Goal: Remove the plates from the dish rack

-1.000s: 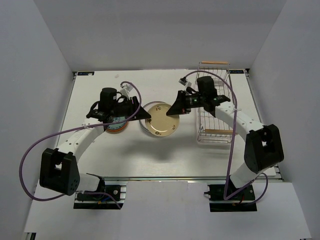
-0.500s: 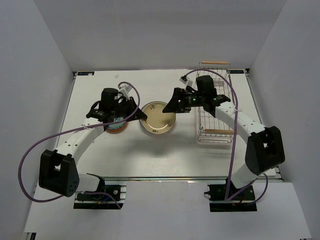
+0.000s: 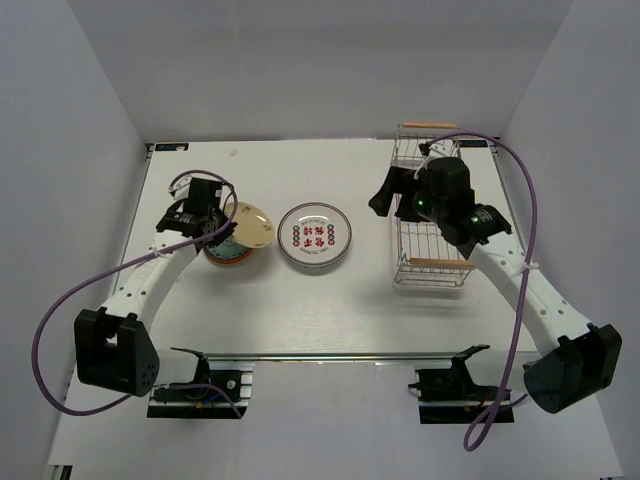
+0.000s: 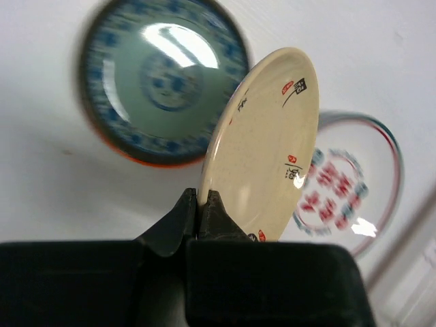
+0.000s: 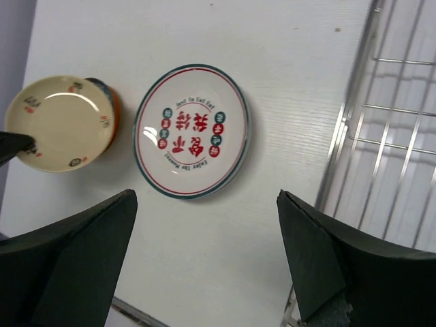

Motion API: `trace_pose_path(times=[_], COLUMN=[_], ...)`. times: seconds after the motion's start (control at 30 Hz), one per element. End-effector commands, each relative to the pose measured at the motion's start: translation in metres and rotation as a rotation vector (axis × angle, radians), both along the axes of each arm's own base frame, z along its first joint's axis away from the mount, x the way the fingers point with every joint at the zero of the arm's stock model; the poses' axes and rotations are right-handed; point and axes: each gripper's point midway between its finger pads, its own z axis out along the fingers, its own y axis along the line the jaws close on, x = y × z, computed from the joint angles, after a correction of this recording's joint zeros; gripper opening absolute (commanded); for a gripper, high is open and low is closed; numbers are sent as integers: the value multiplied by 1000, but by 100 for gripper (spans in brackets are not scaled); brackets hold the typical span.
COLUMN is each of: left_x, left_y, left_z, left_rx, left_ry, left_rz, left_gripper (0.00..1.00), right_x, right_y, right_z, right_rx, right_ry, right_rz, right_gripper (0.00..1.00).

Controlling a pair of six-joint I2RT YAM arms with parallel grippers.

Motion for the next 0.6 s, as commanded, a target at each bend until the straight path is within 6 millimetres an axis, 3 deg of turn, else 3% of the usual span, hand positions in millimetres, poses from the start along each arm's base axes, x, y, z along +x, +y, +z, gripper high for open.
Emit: trace_pose_path(times=[0.0, 0.17, 0.47, 0.57], left_x=[-2, 4, 14, 15], left_y=[45, 71, 73, 69], left_z=[1, -8, -42, -47], left_rx=[111, 137, 116, 102], left_ry=[9, 10, 103, 114], left_rz=[222, 312, 313, 296], left_gripper=[0, 0, 0, 15], right_x=[3, 4, 5, 5], right_y=[-23, -29, -33, -32], right_z=[-15, -19, -22, -24], right_rx=[-80, -117, -141, -142], right_ry=[19, 26, 22, 29], right_rz=[-112, -126, -137, -132], right_gripper=[89, 89, 89, 89])
